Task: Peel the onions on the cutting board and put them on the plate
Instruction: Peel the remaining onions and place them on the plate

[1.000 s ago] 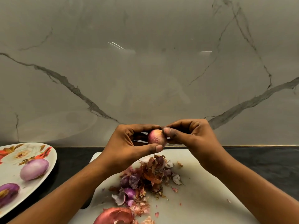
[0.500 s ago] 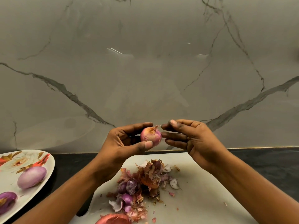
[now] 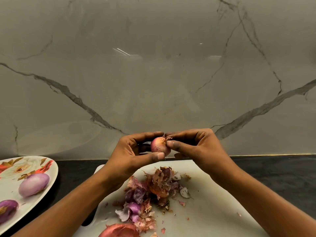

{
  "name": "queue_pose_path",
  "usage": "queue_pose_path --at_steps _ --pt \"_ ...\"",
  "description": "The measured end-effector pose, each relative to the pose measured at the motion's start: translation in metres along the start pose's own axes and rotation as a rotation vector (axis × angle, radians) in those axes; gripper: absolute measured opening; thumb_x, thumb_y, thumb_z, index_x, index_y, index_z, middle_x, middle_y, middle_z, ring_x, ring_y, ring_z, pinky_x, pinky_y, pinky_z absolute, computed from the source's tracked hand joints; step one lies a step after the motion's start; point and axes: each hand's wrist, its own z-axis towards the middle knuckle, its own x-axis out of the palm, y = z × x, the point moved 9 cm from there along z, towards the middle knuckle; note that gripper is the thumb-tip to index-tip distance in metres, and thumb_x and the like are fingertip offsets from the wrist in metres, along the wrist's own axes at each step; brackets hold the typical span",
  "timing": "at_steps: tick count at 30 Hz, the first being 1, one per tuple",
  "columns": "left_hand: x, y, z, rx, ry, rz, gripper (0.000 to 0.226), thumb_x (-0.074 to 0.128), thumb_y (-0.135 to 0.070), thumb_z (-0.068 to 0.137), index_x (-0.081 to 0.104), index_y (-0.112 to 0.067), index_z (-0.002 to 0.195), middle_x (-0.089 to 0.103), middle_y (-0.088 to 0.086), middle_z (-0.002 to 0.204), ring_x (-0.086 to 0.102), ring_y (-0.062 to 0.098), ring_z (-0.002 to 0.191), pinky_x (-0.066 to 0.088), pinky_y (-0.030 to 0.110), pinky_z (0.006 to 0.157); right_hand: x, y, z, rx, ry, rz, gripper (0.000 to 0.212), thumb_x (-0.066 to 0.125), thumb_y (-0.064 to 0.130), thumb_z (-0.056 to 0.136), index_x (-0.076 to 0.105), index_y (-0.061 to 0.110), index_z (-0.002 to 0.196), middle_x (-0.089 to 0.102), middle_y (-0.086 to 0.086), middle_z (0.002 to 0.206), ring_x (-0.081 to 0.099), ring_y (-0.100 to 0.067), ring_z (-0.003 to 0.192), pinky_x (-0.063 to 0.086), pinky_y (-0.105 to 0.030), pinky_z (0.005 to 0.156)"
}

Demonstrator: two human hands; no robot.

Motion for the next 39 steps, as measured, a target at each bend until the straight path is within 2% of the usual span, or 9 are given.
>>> queue_pose_path --at_steps 7,15,21,26,29,31,34,37,39 --pt "0.007 -0.002 0.000 -0.005 0.051 -0.083 0.055 0.083 -0.002 0.082 0.068 -0.010 0.135 0.074 0.012 0.129 0.071 0.033 0.120 0.059 0.049 0.102 -0.002 0.005 0.001 -0.130 -0.069 -0.183 0.015 0.070 0.015 0.097 0.079 0.016 0.109 0.080 0.003 0.102 0.074 -0.013 0.099 0.063 -0.029 0.074" --pt "0.007 -0.007 0.000 -0.016 0.098 -0.291 0.060 0.083 -0.012 0.078 0.067 -0.011 0.136 0.068 0.017 0.136 0.067 0.038 0.125 0.058 0.040 0.102 0.001 -0.003 0.000 0.048 -0.028 0.227 0.022 0.062 0.015 0.099 0.075 0.006 0.114 0.079 -0.010 0.110 0.075 -0.024 0.107 0.064 -0.035 0.085" --pt "0.009 -0.007 0.001 -0.030 0.098 -0.376 0.053 0.074 0.000 0.085 0.065 -0.008 0.137 0.067 0.019 0.138 0.066 0.039 0.126 0.059 0.036 0.099 0.004 -0.006 0.003 0.108 0.007 0.308 0.026 0.058 0.016 0.102 0.071 0.000 0.118 0.075 -0.015 0.120 0.072 -0.026 0.116 0.062 -0.046 0.095" --pt "0.007 -0.007 0.003 -0.051 0.080 -0.534 0.056 0.075 -0.006 0.083 0.063 -0.002 0.138 0.062 0.026 0.141 0.064 0.044 0.128 0.059 0.038 0.100 0.009 -0.005 -0.001 0.193 0.014 0.496 0.027 0.050 0.014 0.107 0.064 -0.005 0.119 0.074 -0.019 0.121 0.072 -0.029 0.117 0.064 -0.044 0.092" --pt "-0.001 -0.012 0.006 -0.045 0.094 -0.669 0.064 0.084 -0.010 0.085 0.058 0.002 0.142 0.057 0.032 0.146 0.062 0.047 0.129 0.058 0.040 0.103 -0.003 -0.004 0.001 0.224 -0.076 0.660 0.024 0.049 0.013 0.107 0.062 -0.004 0.118 0.075 -0.019 0.117 0.075 -0.034 0.109 0.066 -0.041 0.085" --pt "-0.005 -0.013 0.007 -0.056 0.103 -0.716 0.072 0.088 -0.013 0.081 0.057 0.002 0.144 0.055 0.031 0.148 0.062 0.047 0.128 0.057 0.042 0.105 -0.010 -0.003 0.003 0.203 -0.084 0.526 0.020 0.056 0.011 0.104 0.064 -0.005 0.113 0.076 -0.020 0.113 0.077 -0.033 0.104 0.066 -0.038 0.081" --pt "-0.001 -0.010 0.004 -0.117 0.116 -0.749 0.069 0.085 -0.012 0.080 0.060 -0.001 0.143 0.056 0.030 0.146 0.065 0.045 0.121 0.061 0.041 0.099 -0.007 -0.002 0.000 0.153 0.019 0.135 0.014 0.071 0.006 0.094 0.072 -0.004 0.104 0.079 -0.018 0.100 0.078 -0.030 0.095 0.065 -0.034 0.078" --pt "0.002 -0.003 0.002 -0.175 0.088 -0.704 0.048 0.055 -0.015 0.095 0.063 -0.004 0.141 0.061 0.030 0.136 0.067 0.039 0.106 0.064 0.038 0.090 0.000 -0.004 -0.002 0.119 0.077 -0.134 0.010 0.082 0.005 0.086 0.076 0.000 0.093 0.080 -0.013 0.086 0.078 -0.028 0.083 0.064 -0.032 0.072" --pt "0.004 0.000 0.000 -0.208 0.084 -0.688 0.049 0.042 -0.017 0.098 0.064 -0.007 0.141 0.062 0.028 0.130 0.067 0.036 0.098 0.064 0.037 0.084 0.003 -0.006 -0.002 0.127 0.100 -0.203 0.010 0.084 0.003 0.084 0.076 0.002 0.091 0.080 -0.010 0.083 0.078 -0.026 0.079 0.065 -0.034 0.070"
